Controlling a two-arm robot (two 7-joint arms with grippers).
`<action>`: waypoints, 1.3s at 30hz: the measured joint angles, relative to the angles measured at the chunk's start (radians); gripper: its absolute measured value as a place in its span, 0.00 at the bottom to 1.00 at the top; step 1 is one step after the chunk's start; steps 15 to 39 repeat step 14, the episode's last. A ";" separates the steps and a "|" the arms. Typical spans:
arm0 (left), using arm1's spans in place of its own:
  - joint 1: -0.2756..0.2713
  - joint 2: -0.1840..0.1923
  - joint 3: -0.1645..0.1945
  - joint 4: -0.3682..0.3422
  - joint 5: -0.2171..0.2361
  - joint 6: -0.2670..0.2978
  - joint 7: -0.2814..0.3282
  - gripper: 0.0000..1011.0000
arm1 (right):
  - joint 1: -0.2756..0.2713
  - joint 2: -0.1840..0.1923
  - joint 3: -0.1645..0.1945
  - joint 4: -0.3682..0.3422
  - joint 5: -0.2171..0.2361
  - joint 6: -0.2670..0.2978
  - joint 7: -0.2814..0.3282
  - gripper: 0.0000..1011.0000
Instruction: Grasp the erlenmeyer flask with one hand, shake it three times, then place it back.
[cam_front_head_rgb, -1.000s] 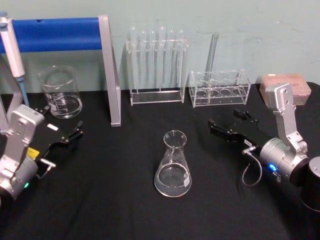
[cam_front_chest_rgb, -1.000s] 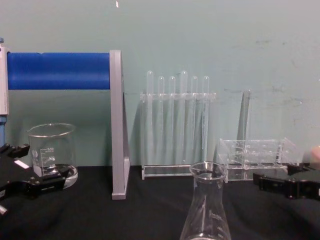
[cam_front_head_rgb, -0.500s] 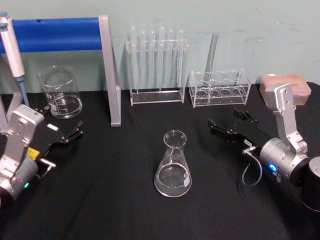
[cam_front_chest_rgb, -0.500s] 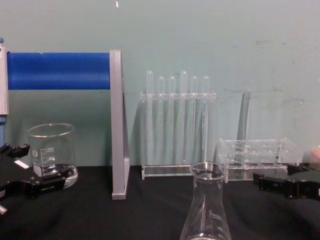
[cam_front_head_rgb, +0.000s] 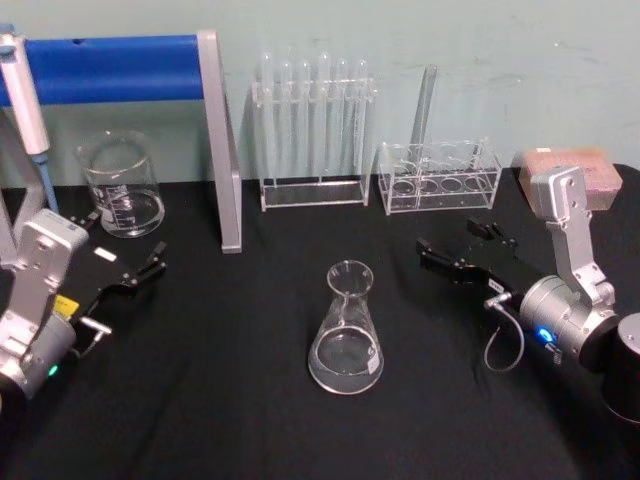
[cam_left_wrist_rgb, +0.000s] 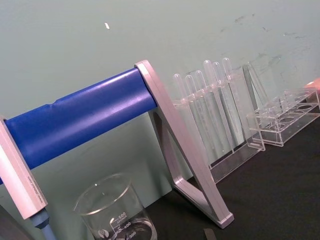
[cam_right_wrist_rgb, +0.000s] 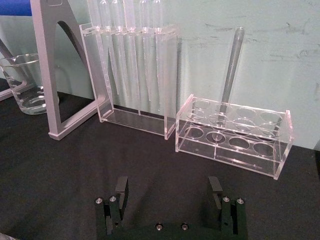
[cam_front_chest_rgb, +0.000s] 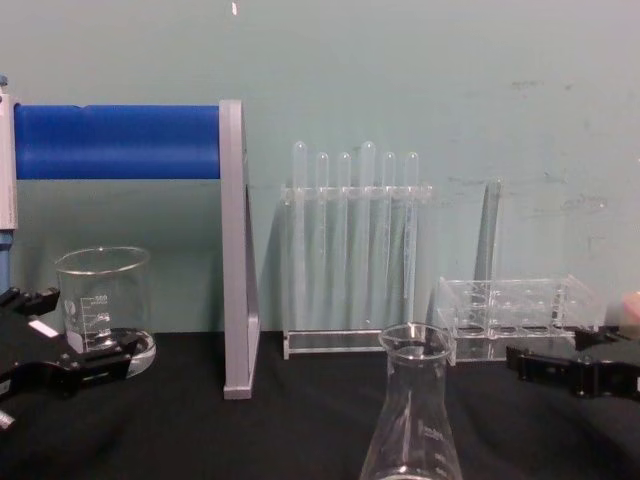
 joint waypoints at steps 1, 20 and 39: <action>0.000 0.000 0.000 0.000 0.000 0.000 0.000 0.99 | 0.000 0.000 0.000 0.000 0.000 0.000 0.000 0.99; 0.000 0.000 0.000 0.000 0.000 0.000 0.000 0.99 | 0.000 0.000 0.000 0.000 0.000 0.000 0.000 0.99; 0.000 0.000 0.000 0.000 0.000 0.000 0.000 0.99 | 0.000 0.000 0.000 0.000 0.000 0.000 0.000 0.99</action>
